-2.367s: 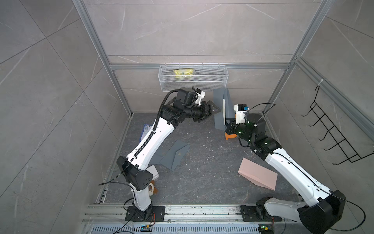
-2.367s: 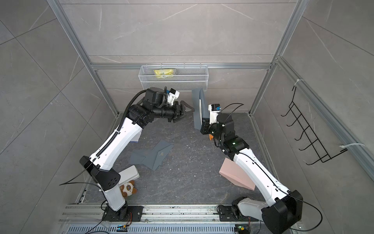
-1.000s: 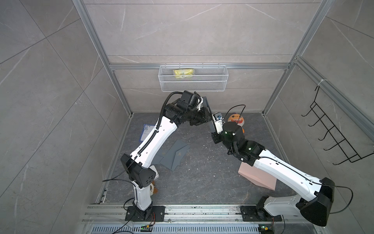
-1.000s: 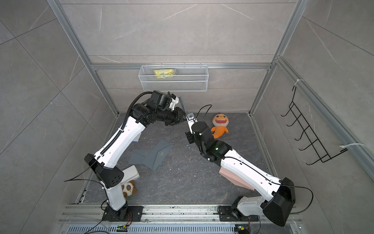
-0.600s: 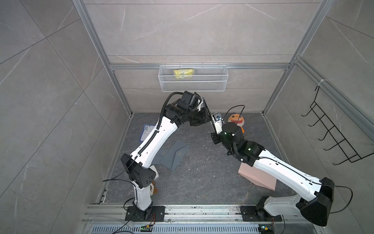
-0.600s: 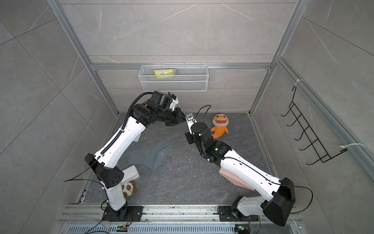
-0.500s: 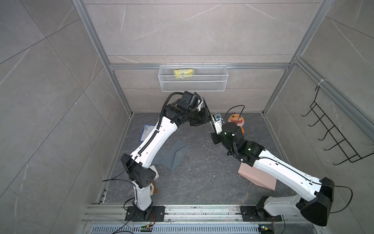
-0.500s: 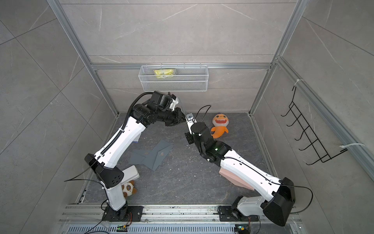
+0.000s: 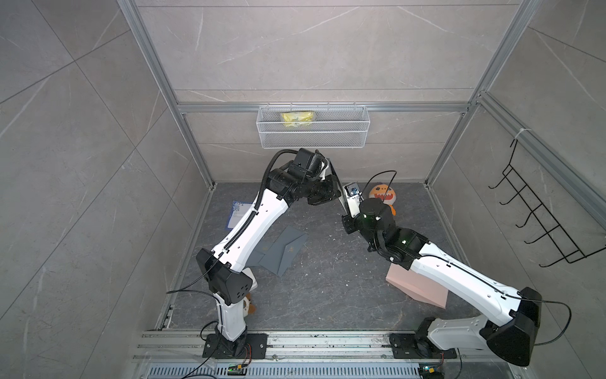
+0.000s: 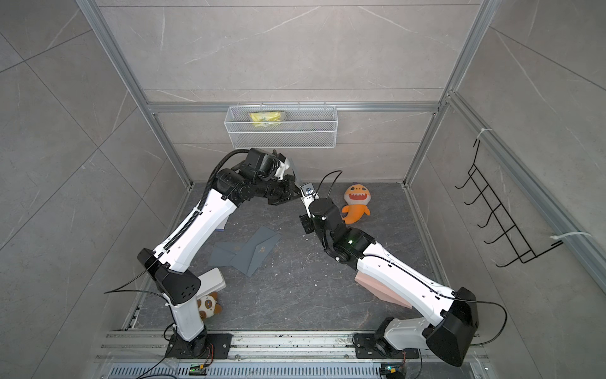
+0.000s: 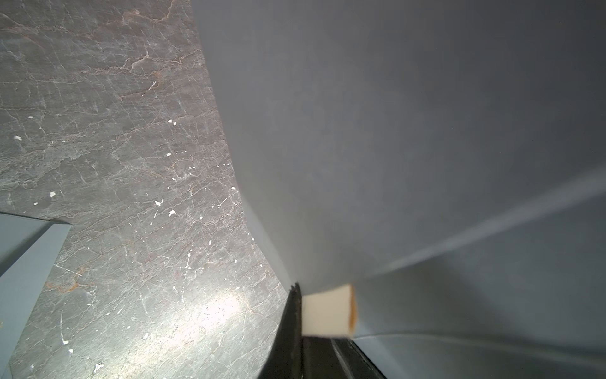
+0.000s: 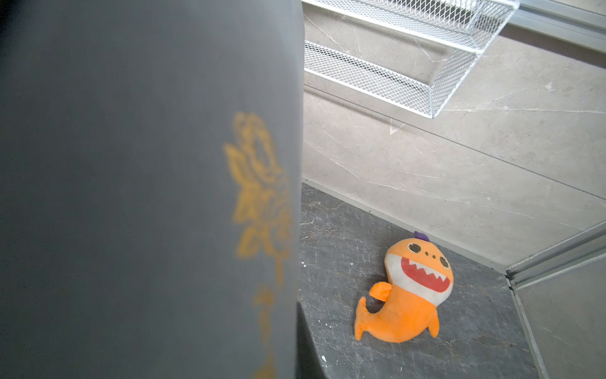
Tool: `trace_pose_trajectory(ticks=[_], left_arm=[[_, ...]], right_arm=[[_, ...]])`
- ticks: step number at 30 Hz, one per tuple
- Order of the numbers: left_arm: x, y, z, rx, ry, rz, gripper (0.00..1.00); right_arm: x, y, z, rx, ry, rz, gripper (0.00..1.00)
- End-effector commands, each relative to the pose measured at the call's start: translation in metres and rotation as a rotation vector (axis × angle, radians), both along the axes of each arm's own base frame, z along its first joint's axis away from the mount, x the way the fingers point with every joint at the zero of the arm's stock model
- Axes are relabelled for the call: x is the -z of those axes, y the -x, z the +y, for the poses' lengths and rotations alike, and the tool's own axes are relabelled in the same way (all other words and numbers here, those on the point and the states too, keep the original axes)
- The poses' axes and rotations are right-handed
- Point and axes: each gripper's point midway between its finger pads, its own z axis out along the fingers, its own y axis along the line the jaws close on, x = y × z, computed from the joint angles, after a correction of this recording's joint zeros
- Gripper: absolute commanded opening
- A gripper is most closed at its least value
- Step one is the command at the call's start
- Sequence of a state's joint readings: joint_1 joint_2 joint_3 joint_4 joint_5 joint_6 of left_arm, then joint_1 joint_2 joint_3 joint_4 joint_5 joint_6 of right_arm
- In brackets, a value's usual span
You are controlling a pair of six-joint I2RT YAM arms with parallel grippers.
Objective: Take the letter paper out of the envelope
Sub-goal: Take out the letter paper from the envelope.
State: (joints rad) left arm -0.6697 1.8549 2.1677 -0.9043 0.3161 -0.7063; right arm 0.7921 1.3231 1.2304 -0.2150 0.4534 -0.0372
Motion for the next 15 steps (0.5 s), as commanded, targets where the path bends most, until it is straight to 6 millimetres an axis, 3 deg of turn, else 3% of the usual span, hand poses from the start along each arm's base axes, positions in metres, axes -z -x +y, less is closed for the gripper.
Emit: trace_pose_trajectory(ticks=[1, 8, 15], left_arm=[[-0.007, 0.000, 0.001, 0.000, 0.008, -0.036, 0.00], [-0.023, 0.006, -0.004, 0.003, 0.088, -0.026, 0.00], [-0.052, 0.014, -0.008, 0.011, 0.197, -0.020, 0.00]], right_arm=[[-0.010, 0.005, 0.000, 0.004, -0.048, -0.012, 0.00], [-0.005, 0.007, -0.001, 0.000, -0.049, 0.012, 0.00], [0.014, 0.007, -0.011, 0.030, -0.052, 0.083, 0.00]])
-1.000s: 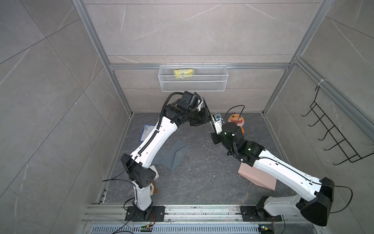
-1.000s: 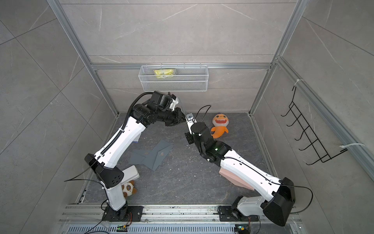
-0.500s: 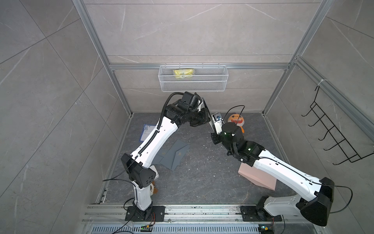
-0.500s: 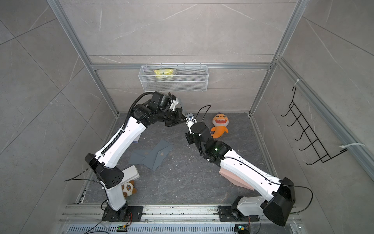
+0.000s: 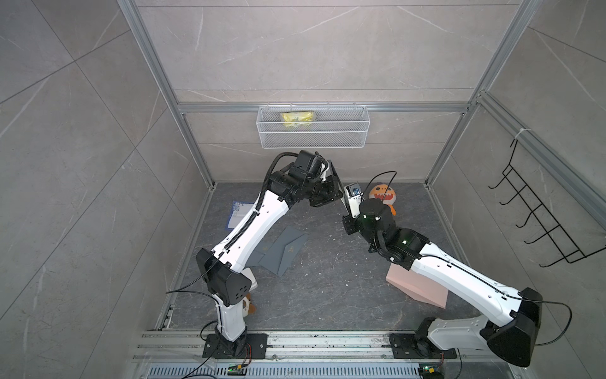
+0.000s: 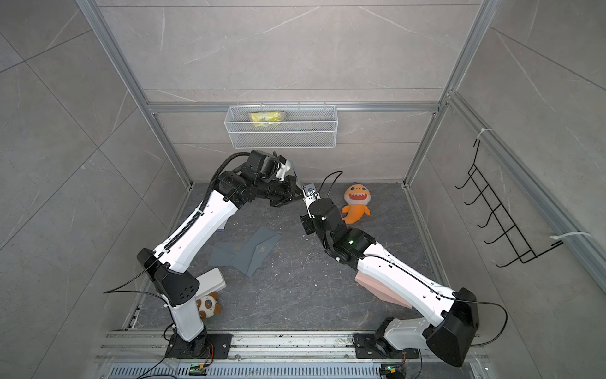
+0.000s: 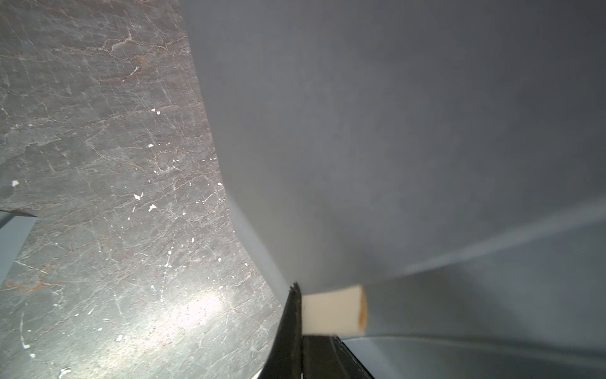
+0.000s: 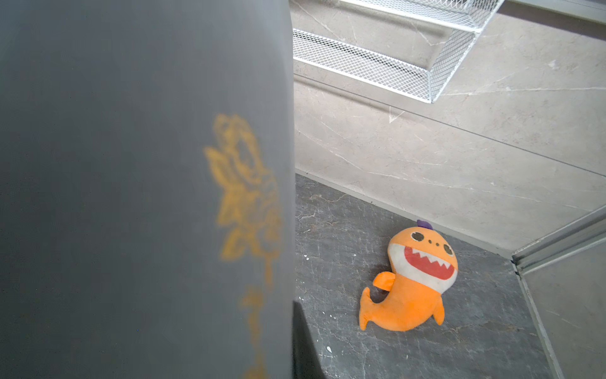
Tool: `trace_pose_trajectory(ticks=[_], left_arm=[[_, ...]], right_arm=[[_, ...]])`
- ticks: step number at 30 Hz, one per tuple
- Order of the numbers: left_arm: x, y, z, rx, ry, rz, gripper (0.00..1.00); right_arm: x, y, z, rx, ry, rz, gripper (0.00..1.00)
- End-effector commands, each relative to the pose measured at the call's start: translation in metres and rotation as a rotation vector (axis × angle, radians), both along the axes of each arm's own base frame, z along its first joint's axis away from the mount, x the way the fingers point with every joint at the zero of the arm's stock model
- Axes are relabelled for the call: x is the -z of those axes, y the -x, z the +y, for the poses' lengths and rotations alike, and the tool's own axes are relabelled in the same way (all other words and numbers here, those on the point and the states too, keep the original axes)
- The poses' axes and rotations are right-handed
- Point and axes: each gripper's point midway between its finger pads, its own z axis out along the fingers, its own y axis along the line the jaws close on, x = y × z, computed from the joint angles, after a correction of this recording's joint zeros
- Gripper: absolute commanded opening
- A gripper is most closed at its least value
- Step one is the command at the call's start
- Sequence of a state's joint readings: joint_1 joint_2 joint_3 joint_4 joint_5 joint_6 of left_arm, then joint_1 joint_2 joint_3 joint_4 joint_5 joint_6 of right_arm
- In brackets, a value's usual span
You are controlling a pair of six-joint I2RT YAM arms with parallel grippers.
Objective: Take the letter paper out of the envelope
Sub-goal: Take out the letter paper from the envelope.
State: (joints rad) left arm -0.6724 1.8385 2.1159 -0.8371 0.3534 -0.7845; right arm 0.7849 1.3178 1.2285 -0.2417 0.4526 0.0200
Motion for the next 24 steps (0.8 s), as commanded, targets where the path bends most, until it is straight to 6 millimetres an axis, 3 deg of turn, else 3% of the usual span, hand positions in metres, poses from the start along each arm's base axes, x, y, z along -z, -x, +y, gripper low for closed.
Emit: trace_pose_trajectory(ticks=[1, 12, 24], left_arm=[[-0.054, 0.013, 0.000, 0.022, 0.144, -0.065, 0.00], [-0.085, 0.022, -0.004, 0.046, 0.247, -0.076, 0.00], [-0.136, 0.025, 0.009, 0.023, 0.371, -0.176, 0.00]], right_arm=[[0.012, 0.006, -0.007, 0.002, -0.016, 0.064, 0.00], [0.035, 0.001, -0.012, 0.028, -0.026, 0.188, 0.00], [0.065, -0.009, -0.055, 0.185, -0.259, 0.400, 0.00]])
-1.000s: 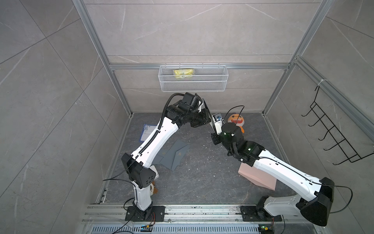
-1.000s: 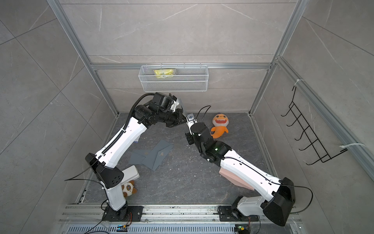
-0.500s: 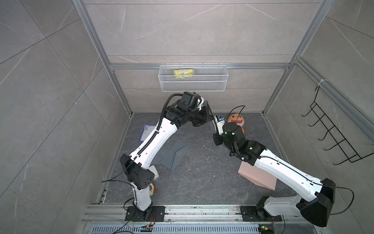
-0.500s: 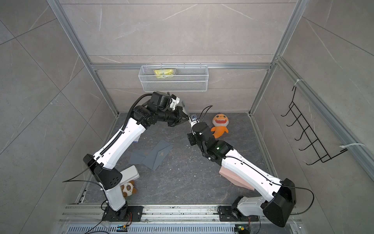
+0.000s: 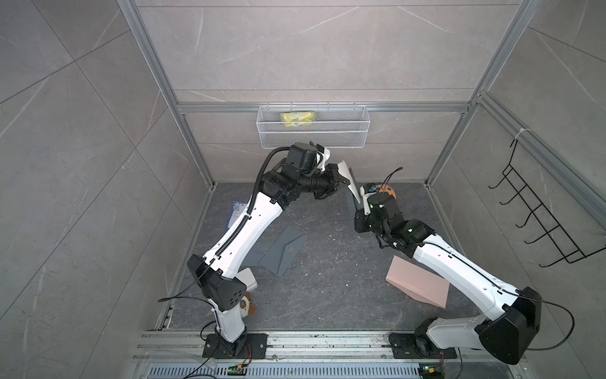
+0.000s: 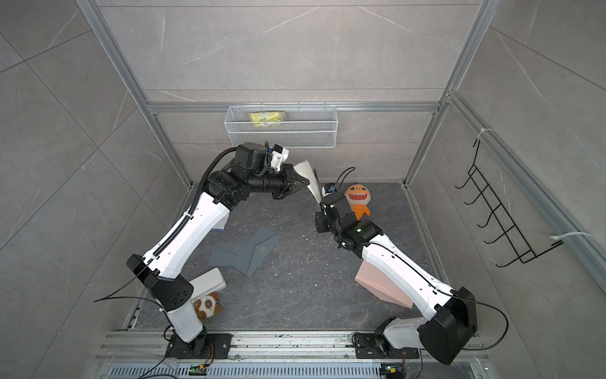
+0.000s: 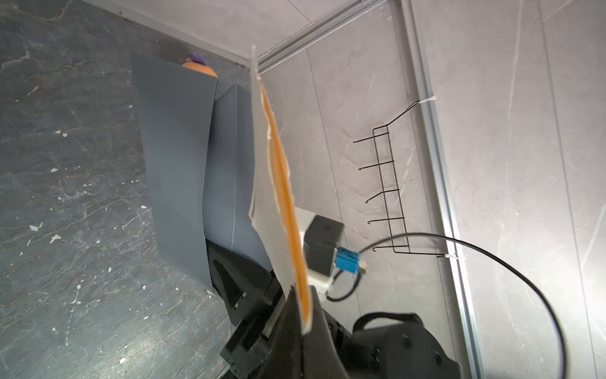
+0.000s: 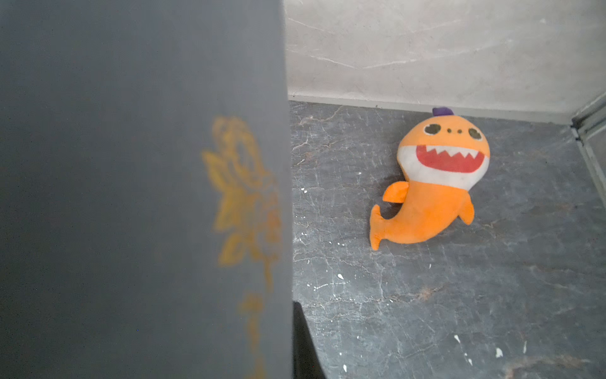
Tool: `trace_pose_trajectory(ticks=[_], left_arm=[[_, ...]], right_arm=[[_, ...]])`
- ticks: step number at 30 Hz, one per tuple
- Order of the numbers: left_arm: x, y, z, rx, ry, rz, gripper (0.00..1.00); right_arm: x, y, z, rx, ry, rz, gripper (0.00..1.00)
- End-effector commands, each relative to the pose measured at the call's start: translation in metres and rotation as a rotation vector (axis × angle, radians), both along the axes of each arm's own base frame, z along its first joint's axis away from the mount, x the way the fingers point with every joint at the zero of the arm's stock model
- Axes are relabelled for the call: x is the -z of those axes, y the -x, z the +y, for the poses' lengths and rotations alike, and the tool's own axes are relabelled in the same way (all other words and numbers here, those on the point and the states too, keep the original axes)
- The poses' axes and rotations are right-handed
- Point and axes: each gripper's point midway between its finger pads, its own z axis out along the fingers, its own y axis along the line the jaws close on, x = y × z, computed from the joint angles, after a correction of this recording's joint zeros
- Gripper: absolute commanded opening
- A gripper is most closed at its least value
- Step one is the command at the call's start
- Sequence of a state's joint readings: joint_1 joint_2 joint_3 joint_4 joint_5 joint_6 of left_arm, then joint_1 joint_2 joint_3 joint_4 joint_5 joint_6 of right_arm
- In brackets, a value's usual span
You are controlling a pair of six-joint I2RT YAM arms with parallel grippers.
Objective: Take the letter paper out of the envelope
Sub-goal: Take out the letter paper from the envelope.
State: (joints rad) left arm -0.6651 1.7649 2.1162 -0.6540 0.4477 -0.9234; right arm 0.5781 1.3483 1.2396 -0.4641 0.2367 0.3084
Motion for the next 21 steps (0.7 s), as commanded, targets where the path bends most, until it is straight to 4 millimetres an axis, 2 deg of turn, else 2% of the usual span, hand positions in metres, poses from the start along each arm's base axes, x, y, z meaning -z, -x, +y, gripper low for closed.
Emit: trace_pose_trajectory(ticks=[1, 5, 8, 12, 15, 18, 21], left_arm=[[-0.064, 0.015, 0.017, -0.001, 0.133, -0.121, 0.00], [-0.069, 0.013, 0.024, -0.018, 0.160, -0.125, 0.00], [-0.070, 0.012, 0.031, -0.032, 0.171, -0.126, 0.00], [-0.061, 0.010, 0.036, -0.047, 0.163, -0.111, 0.00], [-0.049, 0.009, 0.036, -0.048, 0.158, -0.093, 0.00], [-0.031, 0.008, 0.034, -0.044, 0.140, -0.064, 0.00], [-0.016, 0.008, 0.033, -0.040, 0.139, -0.039, 0.00]], right_arm=[[0.008, 0.005, -0.007, 0.053, -0.097, 0.081, 0.00], [0.010, 0.002, -0.025, 0.137, -0.157, 0.106, 0.00], [0.010, 0.001, -0.051, 0.273, -0.243, 0.112, 0.00], [0.015, 0.006, -0.096, 0.508, -0.420, 0.094, 0.00], [0.037, 0.008, -0.128, 0.697, -0.560, 0.125, 0.00], [0.069, 0.006, -0.148, 0.856, -0.747, 0.198, 0.00], [0.089, -0.003, -0.161, 0.935, -0.924, 0.176, 0.00]])
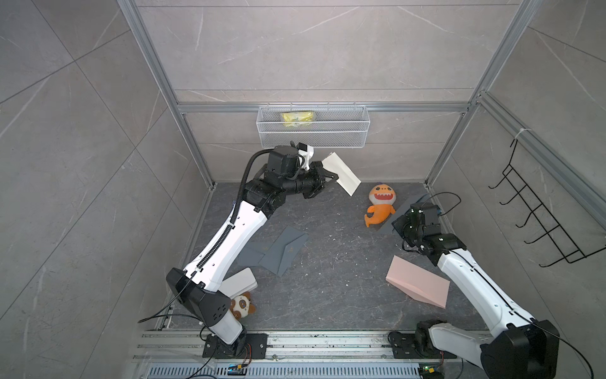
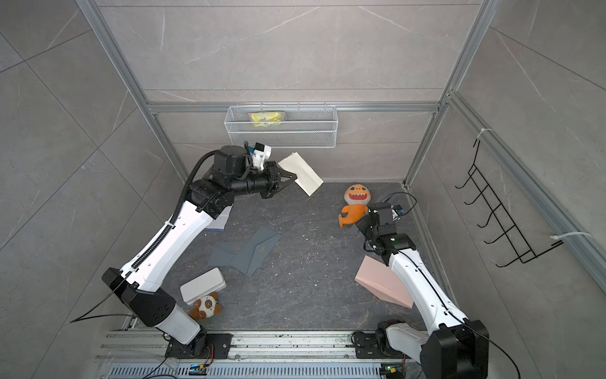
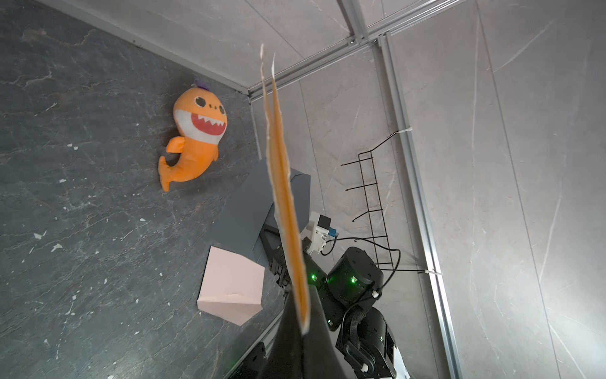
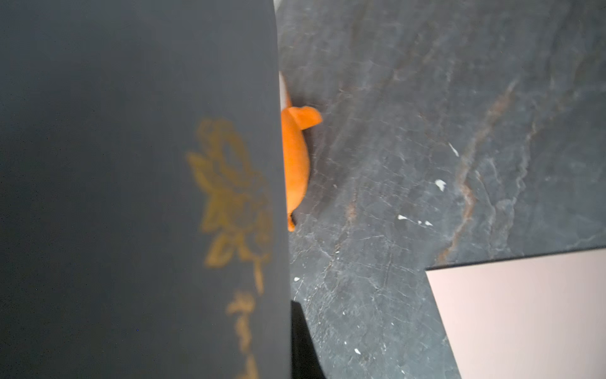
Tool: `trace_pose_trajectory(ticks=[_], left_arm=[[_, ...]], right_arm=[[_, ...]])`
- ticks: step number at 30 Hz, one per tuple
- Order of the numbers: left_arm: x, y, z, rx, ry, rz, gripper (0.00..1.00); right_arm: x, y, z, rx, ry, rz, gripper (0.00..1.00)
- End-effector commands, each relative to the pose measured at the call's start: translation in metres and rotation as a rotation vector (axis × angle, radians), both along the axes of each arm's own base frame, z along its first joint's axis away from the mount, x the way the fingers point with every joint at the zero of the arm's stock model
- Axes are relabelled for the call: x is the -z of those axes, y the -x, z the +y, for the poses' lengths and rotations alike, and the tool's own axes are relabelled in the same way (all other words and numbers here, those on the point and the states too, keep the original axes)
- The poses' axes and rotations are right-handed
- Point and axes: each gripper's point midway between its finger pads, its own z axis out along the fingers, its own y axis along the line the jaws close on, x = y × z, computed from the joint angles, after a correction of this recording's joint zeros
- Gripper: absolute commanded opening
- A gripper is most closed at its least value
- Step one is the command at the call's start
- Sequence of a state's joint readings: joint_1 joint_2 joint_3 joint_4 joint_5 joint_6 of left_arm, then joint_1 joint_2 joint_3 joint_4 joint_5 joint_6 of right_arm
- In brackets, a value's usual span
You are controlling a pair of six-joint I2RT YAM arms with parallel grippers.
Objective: Take the letter paper out of the envelope
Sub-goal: Take out the letter paper from the envelope, then place the envelope at the center of the board.
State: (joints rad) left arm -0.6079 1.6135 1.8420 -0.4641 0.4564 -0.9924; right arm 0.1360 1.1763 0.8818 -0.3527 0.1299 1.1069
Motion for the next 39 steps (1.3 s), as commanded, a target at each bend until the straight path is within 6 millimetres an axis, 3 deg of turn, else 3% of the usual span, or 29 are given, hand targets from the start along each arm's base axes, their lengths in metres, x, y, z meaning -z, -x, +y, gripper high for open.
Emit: trace_pose_trajectory(ticks=[1, 5, 10, 18, 23, 30, 39], left_arm=[[-0.021, 0.013, 0.003, 0.028, 0.067, -0.045, 0.00], [-0.006, 0.013, 0.003, 0.026, 0.057, -0.024, 0.00], [0.004, 0.012, 0.003, 0.022, 0.052, -0.007, 0.00], [0.004, 0.011, 0.002, 0.028, 0.049, -0.007, 0.00], [0.005, 0.009, 0.002, 0.030, 0.048, -0.006, 0.00], [0.009, 0.007, -0.001, 0.035, 0.045, 0.000, 0.00], [0.014, 0.005, -0.002, 0.035, 0.040, 0.008, 0.00]], right_arm=[[0.016, -0.014, -0.004, 0.151, -0.260, -0.077, 0.00], [0.033, -0.021, -0.016, 0.213, -0.329, -0.088, 0.00], [0.069, -0.021, -0.019, 0.244, -0.374, -0.019, 0.00], [0.121, -0.021, -0.035, 0.269, -0.428, 0.006, 0.00], [0.140, -0.008, -0.038, 0.266, -0.417, 0.097, 0.14], [0.147, 0.001, -0.030, 0.222, -0.412, 0.232, 0.35], [0.127, 0.025, -0.037, 0.249, -0.334, 0.344, 0.52]])
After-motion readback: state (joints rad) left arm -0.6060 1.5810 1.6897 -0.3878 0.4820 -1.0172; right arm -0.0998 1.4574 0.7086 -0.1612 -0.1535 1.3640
